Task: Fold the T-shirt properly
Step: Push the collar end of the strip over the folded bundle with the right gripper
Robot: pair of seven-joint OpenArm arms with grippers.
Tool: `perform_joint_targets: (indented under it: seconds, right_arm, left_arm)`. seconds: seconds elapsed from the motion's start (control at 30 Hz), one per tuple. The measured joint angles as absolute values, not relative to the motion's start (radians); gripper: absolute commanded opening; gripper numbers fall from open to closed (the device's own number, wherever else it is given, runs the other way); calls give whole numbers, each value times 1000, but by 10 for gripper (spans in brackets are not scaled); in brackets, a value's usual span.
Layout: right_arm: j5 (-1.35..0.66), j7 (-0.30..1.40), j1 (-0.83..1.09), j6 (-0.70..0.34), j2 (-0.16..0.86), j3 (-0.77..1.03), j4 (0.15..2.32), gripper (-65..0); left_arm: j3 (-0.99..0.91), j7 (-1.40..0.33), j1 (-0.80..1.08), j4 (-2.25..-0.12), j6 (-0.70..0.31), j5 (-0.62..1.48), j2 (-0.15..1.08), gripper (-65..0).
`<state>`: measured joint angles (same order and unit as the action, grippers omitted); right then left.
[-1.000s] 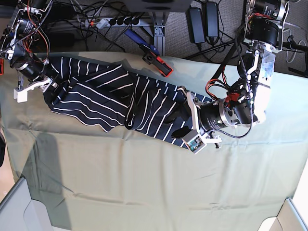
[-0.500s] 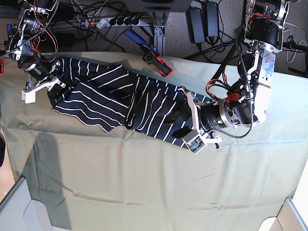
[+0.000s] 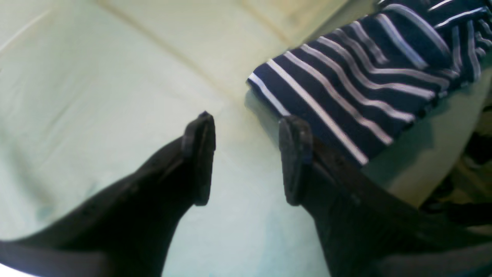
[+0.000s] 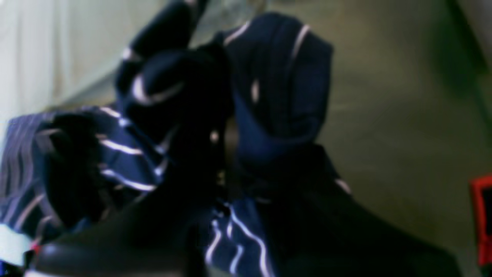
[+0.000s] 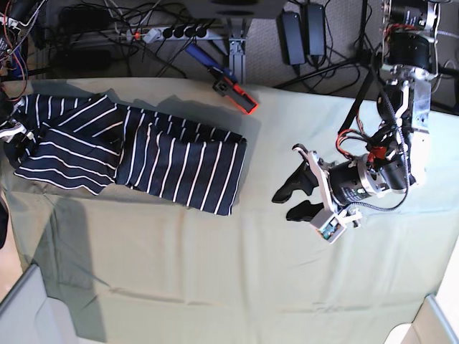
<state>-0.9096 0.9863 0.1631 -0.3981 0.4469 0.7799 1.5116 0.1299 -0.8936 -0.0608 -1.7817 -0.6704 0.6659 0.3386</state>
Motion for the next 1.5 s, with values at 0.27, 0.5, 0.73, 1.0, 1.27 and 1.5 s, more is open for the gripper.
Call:
perform_joint_targets:
  seconds: [0.27, 0.5, 0.73, 1.0, 1.27, 1.5]
  right_arm:
    - [-1024, 997, 164, -421, 381, 761, 1597, -650]
    - [-986, 1004, 130, -429, 229, 620, 1828, -650]
    - [-856, 997, 58, -430, 121, 378, 1888, -650]
    - [-626, 931, 52, -430, 97, 128, 1888, -650]
    - [-564, 924, 53, -430, 100, 11, 1888, -209]
    - [-621, 850, 47, -430, 99, 12, 1888, -211]
  left_arm:
    - [130, -891, -1, -1782, -670, 637, 338, -347]
    - [130, -885, 58, -1752, -670, 593, 339, -347]
    - [130, -886, 91, -1715, -671, 593, 341, -347]
    - [130, -883, 94, -1715, -670, 595, 344, -347]
    - [130, -883, 94, -1715, -671, 594, 344, -347]
    - [130, -884, 94, -1715, -671, 594, 346, -349]
